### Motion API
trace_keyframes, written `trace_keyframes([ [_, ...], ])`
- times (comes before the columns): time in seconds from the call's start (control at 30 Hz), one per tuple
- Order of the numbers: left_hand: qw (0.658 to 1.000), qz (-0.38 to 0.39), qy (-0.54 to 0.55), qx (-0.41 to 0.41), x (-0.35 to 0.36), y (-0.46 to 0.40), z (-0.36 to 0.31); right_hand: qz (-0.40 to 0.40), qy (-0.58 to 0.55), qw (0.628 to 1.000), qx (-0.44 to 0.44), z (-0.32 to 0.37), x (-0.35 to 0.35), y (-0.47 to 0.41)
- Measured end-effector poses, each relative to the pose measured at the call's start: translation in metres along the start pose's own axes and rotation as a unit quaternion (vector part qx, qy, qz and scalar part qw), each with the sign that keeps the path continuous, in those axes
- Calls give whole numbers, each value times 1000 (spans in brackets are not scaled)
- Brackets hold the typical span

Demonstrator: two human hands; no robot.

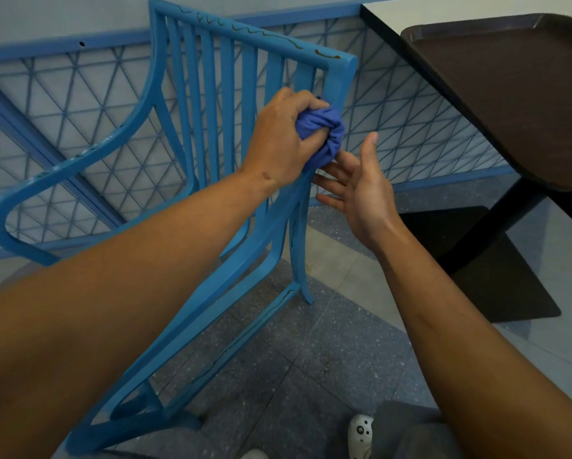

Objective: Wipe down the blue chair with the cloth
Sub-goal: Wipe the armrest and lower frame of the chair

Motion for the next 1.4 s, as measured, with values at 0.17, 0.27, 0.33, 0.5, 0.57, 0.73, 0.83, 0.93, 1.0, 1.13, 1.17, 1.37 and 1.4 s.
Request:
trace_keyframes([
  [0.17, 998, 54, 8, -34, 6, 31, 28, -17, -48, 999, 17, -5, -2, 1],
  [0.27, 995, 81, -4, -56, 6, 58, 44, -31, -49, 998, 15, -6, -4, 3],
  [0.33, 992, 106, -13, -66, 5, 73, 52, -34, -40, 998, 18, -8, -5, 5],
  [0.5, 980, 178, -30, -86, -5, 108, 70, -26, -4, 999, 23, -12, 0, 14],
  [0.57, 977, 191, -34, -88, -9, 115, 71, -25, 13, 999, 17, -12, 2, 18],
  [0.73, 979, 182, -67, -66, -10, 109, 64, -26, 42, 999, 2, -11, 6, 23],
  [0.83, 982, 169, -61, -58, -6, 99, 59, -29, 41, 999, 3, -12, 6, 21],
  [0.93, 986, 145, -54, -54, -2, 78, 50, -28, 32, 999, 7, -14, 5, 18],
  [1.0, 988, 137, -49, -47, 2, 63, 42, -29, 30, 999, 9, -16, 3, 17],
  [1.13, 989, 125, -49, -56, 9, 49, 36, -31, 37, 999, 7, -16, 2, 14],
  [1.17, 989, 125, -49, -60, 9, 49, 36, -35, 39, 999, 5, -16, 1, 14],
  [1.37, 980, 168, -51, -90, 1, 84, 56, -15, 55, 998, -4, -17, 5, 17],
  [1.4, 978, 177, -52, -94, -1, 94, 61, -12, 59, 998, -3, -18, 6, 19],
])
Point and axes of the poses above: each hand's wrist, its own y-axis away from the middle knuckle, its own x-axis out of the palm, z = x × y, the point moved 9 cm from there along -y, towards the middle knuckle, and after that the axes turned 3 degrees about -x, right-handed, at the moved point
